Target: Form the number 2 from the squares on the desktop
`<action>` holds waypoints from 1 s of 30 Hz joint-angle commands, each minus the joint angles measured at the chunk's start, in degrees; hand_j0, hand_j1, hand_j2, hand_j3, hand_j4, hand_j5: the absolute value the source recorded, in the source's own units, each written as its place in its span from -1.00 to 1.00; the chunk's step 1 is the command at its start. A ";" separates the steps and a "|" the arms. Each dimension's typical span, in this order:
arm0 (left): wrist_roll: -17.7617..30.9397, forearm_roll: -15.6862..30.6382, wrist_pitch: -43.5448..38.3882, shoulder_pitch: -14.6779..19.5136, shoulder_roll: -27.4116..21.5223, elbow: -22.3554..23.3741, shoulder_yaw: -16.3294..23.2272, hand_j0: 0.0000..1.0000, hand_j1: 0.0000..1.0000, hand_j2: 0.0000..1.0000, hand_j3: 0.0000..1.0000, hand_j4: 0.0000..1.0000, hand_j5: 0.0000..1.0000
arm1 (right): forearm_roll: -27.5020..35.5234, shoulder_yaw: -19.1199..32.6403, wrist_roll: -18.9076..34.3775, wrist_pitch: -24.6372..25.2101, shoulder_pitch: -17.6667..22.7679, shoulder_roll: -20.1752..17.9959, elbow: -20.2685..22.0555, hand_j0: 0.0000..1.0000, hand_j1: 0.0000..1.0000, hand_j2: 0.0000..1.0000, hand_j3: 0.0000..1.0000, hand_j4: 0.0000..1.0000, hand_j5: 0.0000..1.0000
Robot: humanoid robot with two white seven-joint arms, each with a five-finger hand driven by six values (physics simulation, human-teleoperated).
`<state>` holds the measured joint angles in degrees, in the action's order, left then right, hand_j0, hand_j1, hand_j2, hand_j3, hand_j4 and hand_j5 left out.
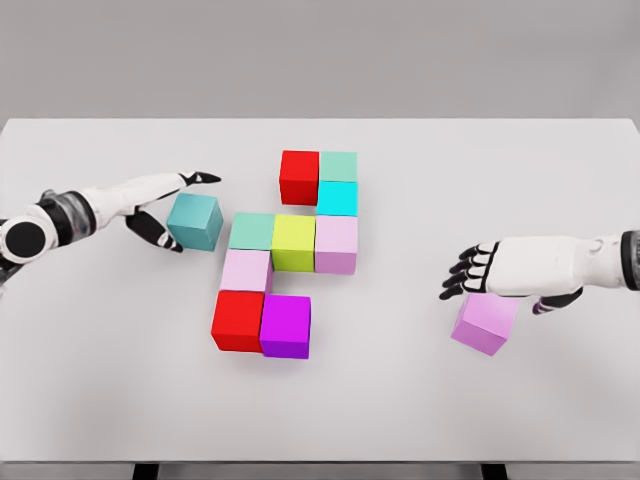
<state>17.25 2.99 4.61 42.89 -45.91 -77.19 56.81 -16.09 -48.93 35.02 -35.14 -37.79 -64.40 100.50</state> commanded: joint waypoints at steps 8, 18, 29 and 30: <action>-0.20 0.00 -0.13 0.26 1.71 2.31 1.55 0.88 0.88 0.88 0.88 0.88 0.88 | 0.27 -0.03 -0.02 0.14 0.70 1.03 -0.21 1.00 1.00 1.00 1.00 1.00 1.00; -0.20 0.79 -0.30 0.26 2.41 2.66 1.47 0.07 0.07 0.07 0.07 0.07 0.07 | 0.27 -0.38 -0.02 0.14 1.67 1.91 -0.39 1.00 1.00 1.00 1.00 1.00 1.00; -0.38 2.90 -4.17 5.01 6.79 8.45 1.20 -0.01 -0.01 -0.01 -0.01 -0.01 -0.01 | 0.27 -0.20 -0.02 0.14 2.55 2.17 -0.65 0.37 0.37 0.37 0.37 0.37 0.37; -0.55 2.99 -4.08 5.45 7.86 10.48 1.03 0.00 0.00 0.00 0.00 0.00 0.00 | 0.27 -0.20 -0.02 0.14 2.55 2.17 -0.65 0.35 0.35 0.35 0.35 0.35 0.35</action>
<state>16.88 5.71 1.18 49.04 -40.09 -69.69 57.98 -16.12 -49.20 35.02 -35.13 -35.24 -62.16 99.85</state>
